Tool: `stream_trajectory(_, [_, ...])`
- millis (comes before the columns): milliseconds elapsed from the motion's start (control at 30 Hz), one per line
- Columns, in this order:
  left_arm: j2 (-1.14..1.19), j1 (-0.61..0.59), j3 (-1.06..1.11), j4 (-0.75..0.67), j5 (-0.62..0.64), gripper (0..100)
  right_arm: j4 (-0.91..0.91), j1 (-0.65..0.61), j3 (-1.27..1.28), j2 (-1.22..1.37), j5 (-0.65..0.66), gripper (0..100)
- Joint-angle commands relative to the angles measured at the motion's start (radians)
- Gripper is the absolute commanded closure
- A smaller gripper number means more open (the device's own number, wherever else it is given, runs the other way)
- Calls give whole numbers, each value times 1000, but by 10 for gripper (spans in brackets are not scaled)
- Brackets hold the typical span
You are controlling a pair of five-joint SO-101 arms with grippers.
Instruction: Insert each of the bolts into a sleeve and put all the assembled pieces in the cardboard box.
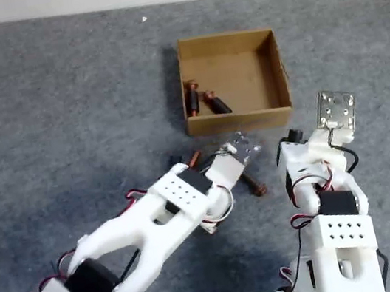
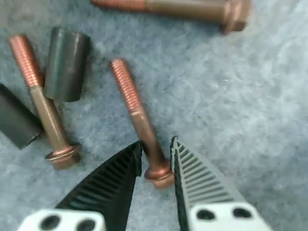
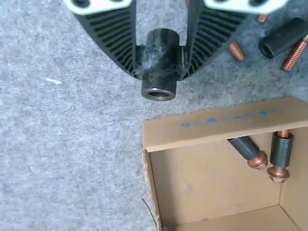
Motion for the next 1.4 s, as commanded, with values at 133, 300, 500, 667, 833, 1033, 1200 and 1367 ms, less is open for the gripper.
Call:
stream_trajectory(133, [51, -58, -73, 2, 112, 874, -30, 12, -7, -24, -3, 993])
stream_trajectory(300, [50, -51, -67, 3, 112, 877, -30, 12, -7, -24, -3, 993])
stream_trajectory(500, [50, -50, -65, 2, 114, 991, -30, 12, -5, -24, -3, 993])
stream_trajectory(667, [50, -18, -65, 43, 114, 995, -30, 12, -5, -24, -3, 993])
stream_trajectory(833, [2, -15, -125, 158, 114, 995, -30, 12, -5, -24, -3, 993])
stream_trajectory(1033, [-266, -102, -56, 201, 114, 995, -30, 12, -5, -24, -3, 993])
stream_trajectory(1200, [-567, -303, 108, 43, 256, 995, -30, 12, -5, -24, -3, 993])
stream_trajectory(1367, [-857, -464, 435, -285, 681, 995, -30, 12, -5, -24, -3, 993])
